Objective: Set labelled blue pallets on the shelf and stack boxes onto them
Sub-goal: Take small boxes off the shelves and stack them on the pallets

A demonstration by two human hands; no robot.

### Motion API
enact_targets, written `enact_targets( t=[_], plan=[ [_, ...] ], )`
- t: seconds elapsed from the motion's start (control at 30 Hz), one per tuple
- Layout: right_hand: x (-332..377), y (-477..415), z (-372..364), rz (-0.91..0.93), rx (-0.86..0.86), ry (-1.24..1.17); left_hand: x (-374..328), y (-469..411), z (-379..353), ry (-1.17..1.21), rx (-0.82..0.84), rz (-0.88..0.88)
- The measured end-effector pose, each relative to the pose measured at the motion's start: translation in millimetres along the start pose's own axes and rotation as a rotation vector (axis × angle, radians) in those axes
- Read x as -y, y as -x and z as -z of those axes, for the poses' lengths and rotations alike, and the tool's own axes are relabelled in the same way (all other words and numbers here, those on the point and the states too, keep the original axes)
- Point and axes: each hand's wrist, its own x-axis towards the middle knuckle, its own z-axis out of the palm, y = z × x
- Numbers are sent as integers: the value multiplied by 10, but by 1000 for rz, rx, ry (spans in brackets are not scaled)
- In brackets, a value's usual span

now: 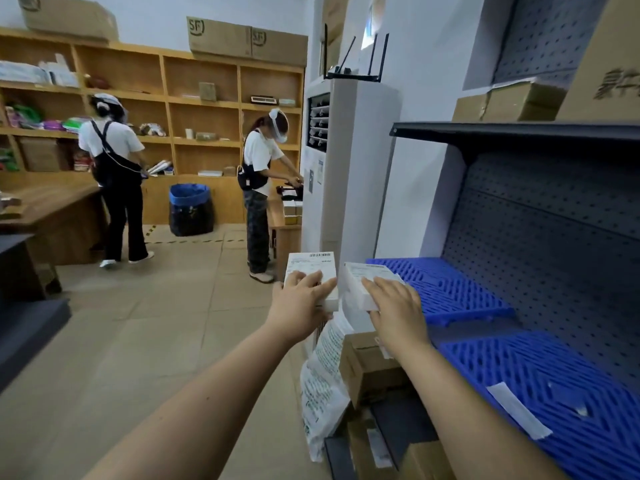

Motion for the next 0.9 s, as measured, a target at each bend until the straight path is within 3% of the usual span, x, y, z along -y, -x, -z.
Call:
enact_targets(
  t=[0.17,0.37,0.6,0.9],
  plan=[
    [-335,-647,-269,-138,-22,60,167,-1056,-299,42,19,-160],
    [-899,-1139,-313,-373,-187,133,34,-2268,-629,100,31,-384],
    [-1585,-1298,-619,-557,-58,241,-514,-3146,-1259,157,165,-548],
    [-2357,-1741,-958,-622,67,303,-1164,-3885,-1854,127,280,-700]
  ],
)
